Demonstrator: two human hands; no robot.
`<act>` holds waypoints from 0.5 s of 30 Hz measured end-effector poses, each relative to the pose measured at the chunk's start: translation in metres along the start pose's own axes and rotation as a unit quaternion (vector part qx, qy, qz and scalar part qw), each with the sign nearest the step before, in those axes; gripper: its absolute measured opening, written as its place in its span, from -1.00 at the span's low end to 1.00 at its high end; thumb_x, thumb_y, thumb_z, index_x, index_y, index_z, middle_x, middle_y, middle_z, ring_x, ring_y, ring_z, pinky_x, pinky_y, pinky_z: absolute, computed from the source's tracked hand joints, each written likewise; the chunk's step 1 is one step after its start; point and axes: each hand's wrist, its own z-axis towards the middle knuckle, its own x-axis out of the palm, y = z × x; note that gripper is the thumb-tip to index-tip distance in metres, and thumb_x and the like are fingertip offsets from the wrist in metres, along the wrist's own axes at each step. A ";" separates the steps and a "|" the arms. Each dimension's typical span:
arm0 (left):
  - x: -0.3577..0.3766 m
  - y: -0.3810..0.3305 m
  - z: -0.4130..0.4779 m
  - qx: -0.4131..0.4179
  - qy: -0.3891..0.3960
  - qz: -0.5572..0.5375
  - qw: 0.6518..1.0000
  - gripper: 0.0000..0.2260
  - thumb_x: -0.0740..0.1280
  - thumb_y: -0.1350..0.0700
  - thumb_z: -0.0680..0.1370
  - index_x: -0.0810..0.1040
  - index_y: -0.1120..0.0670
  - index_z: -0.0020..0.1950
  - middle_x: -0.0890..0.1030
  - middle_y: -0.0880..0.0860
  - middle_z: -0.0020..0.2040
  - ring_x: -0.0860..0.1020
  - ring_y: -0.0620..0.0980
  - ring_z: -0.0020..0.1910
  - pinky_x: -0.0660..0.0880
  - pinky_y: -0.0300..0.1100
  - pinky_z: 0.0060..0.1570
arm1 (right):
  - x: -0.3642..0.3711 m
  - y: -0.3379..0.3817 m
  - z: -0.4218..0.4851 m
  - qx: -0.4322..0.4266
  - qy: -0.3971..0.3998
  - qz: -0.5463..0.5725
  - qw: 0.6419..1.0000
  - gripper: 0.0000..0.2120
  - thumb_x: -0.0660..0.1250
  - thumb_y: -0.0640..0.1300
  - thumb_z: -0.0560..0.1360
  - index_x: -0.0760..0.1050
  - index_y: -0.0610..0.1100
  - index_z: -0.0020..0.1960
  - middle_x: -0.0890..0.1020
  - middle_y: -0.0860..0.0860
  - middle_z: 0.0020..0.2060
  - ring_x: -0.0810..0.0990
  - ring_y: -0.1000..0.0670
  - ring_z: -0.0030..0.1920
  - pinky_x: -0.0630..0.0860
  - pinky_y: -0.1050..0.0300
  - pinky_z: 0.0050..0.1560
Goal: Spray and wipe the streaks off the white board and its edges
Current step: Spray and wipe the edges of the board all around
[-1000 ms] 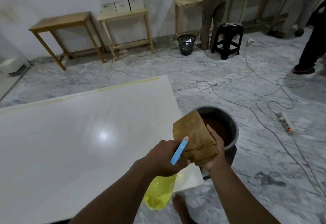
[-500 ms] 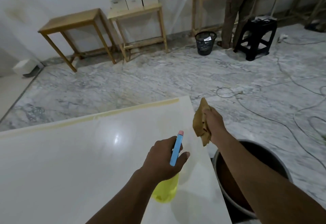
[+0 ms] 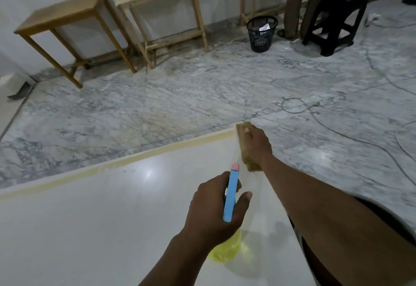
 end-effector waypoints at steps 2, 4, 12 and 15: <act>0.003 0.003 0.003 -0.009 0.008 -0.007 1.000 -0.57 0.29 -0.32 0.51 0.57 -0.06 0.20 0.61 -0.22 -0.04 0.62 -0.08 -0.15 0.55 -0.28 -0.07 | 0.000 -0.004 0.006 -0.011 -0.002 0.004 1.000 -0.69 0.11 -0.07 0.62 0.43 0.10 0.33 0.54 -0.08 0.26 0.51 -0.17 0.21 0.43 -0.02 0.16; 0.005 0.004 0.003 -0.016 0.013 -0.009 1.000 -0.55 0.28 -0.33 0.50 0.58 -0.05 0.22 0.61 -0.21 -0.03 0.61 -0.09 -0.14 0.55 -0.29 -0.05 | -0.001 -0.007 0.008 -0.014 0.001 0.009 1.000 -0.71 0.16 -0.11 0.60 0.44 0.13 0.27 0.57 -0.04 0.22 0.53 -0.15 0.17 0.42 0.02 0.10; 0.010 -0.005 -0.009 -0.032 0.025 -0.007 0.999 -0.72 0.40 -0.20 0.59 0.56 -0.05 0.16 0.59 -0.21 -0.07 0.59 -0.09 -0.18 0.53 -0.30 -0.09 | 0.000 -0.023 -0.016 -0.025 -0.013 0.021 0.999 -0.62 0.17 -0.10 0.63 0.43 0.12 0.42 0.46 0.01 0.44 0.43 -0.11 0.41 0.38 -0.02 0.37; 0.013 -0.010 -0.019 -0.029 0.021 -0.003 0.999 -0.69 0.35 -0.26 0.53 0.56 -0.07 0.10 0.60 -0.21 -0.12 0.60 -0.09 -0.21 0.54 -0.28 -0.13 | 0.001 -0.035 -0.040 -0.026 -0.014 -0.004 1.000 -0.61 0.14 -0.08 0.64 0.41 0.14 0.44 0.36 0.01 0.51 0.36 -0.11 0.47 0.33 -0.03 0.45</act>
